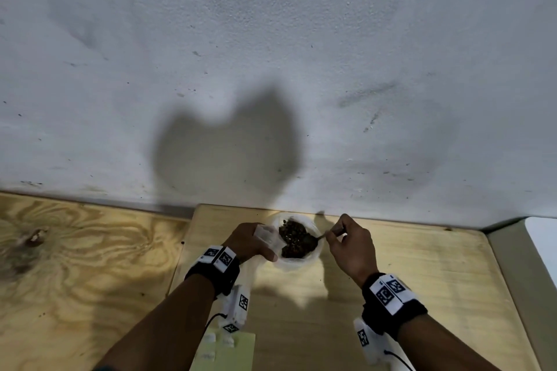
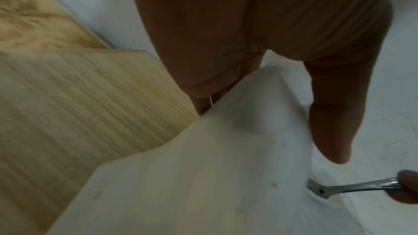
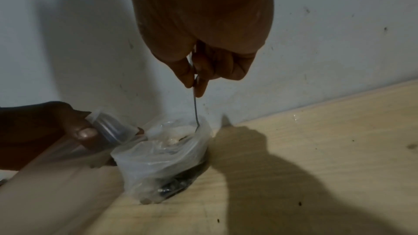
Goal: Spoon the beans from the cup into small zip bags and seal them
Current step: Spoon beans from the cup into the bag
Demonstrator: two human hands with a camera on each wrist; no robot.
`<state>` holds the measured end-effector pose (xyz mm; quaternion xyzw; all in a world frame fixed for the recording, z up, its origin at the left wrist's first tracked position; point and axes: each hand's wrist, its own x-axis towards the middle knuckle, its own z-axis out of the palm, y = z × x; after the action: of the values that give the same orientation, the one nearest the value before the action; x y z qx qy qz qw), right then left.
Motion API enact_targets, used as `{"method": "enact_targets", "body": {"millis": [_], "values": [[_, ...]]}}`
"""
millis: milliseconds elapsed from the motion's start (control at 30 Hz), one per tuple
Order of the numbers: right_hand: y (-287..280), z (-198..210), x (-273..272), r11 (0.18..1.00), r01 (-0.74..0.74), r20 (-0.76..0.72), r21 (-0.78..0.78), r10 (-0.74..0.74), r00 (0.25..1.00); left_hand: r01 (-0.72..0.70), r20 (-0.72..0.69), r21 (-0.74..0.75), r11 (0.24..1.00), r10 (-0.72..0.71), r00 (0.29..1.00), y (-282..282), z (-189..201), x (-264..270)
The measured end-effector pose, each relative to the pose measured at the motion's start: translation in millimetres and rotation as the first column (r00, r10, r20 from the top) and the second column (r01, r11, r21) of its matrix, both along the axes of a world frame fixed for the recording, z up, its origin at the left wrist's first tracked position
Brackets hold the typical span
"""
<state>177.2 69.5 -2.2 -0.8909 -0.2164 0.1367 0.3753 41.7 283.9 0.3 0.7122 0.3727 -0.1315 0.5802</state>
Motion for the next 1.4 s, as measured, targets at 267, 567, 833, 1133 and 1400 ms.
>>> {"method": "enact_targets", "body": {"millis": [267,567,833,1133,1400], "values": [[8,-25,3,0.965,0.26,-0.314,0.028,-0.239,0.919,-0.058,0.028,-0.07,0.996,0.06,0.998,-3,-2,5],[4,-41,-6,0.909,0.417,-0.538,0.013,-0.346,0.769,-0.061,0.004,-0.054,0.997,0.061,0.998,-5,-5,8],[-9,-22,1,0.877,0.478,-0.65,0.049,-0.336,0.682,-0.096,0.025,-0.096,0.991,0.098,0.995,-2,-7,-2],[-11,22,16,0.828,0.507,-0.636,0.238,-0.262,0.726,-0.019,0.036,-0.027,0.999,0.02,0.999,-8,5,-11],[15,49,-1,0.922,0.187,-0.304,0.338,-0.081,0.949,-0.025,0.098,-0.029,0.999,0.028,0.995,-14,4,-12]]}}
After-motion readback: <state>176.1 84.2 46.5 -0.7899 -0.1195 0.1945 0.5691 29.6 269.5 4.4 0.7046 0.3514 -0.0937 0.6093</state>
